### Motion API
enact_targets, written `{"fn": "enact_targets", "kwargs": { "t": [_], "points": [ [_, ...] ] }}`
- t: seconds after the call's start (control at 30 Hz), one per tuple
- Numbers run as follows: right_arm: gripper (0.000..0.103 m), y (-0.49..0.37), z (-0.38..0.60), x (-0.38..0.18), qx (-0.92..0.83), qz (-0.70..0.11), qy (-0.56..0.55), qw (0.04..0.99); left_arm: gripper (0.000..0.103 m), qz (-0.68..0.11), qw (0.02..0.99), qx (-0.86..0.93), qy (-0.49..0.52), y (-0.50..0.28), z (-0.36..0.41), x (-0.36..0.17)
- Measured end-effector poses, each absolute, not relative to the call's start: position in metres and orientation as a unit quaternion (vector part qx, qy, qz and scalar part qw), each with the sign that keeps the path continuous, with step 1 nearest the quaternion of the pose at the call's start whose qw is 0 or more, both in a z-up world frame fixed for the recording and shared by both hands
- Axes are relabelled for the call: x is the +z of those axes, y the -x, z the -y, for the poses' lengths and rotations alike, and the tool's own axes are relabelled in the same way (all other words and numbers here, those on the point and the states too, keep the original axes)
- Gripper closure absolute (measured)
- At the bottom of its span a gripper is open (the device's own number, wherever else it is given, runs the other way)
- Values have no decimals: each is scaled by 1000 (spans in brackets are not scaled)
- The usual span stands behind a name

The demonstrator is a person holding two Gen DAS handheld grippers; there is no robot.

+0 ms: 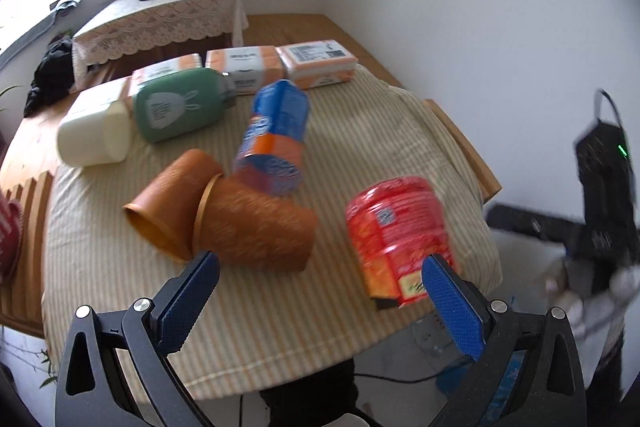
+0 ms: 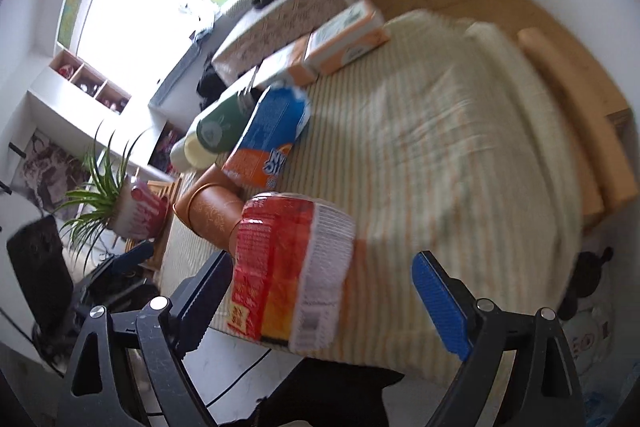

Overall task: Flip cup upside down
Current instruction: 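Lift the red container off the table with the right tool, then close the left tool on the red container while the right tool releases it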

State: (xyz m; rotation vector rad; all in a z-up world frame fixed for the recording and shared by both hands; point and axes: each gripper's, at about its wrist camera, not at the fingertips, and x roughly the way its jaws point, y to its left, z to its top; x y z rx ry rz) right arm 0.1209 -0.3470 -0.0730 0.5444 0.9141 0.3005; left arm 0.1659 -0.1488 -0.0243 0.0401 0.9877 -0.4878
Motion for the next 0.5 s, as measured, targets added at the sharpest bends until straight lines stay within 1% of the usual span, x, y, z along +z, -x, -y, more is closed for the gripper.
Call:
{"fn": "enact_targets", "kwargs": {
  "t": [0.2,0.33,0.5],
  "points": [
    [14,-60,366,-69,73,-384,-233,890,1,-532,811,-241,-36,-204,200,-44],
    [14,-35,377,-70,44,-366,-228,901,0,-569,785,-243,-34,-224,223,-65],
    [14,-25,389,-75,33,-360,-233,903,0,-582,771,-256,-26,-235,240,-72]
  ]
}}
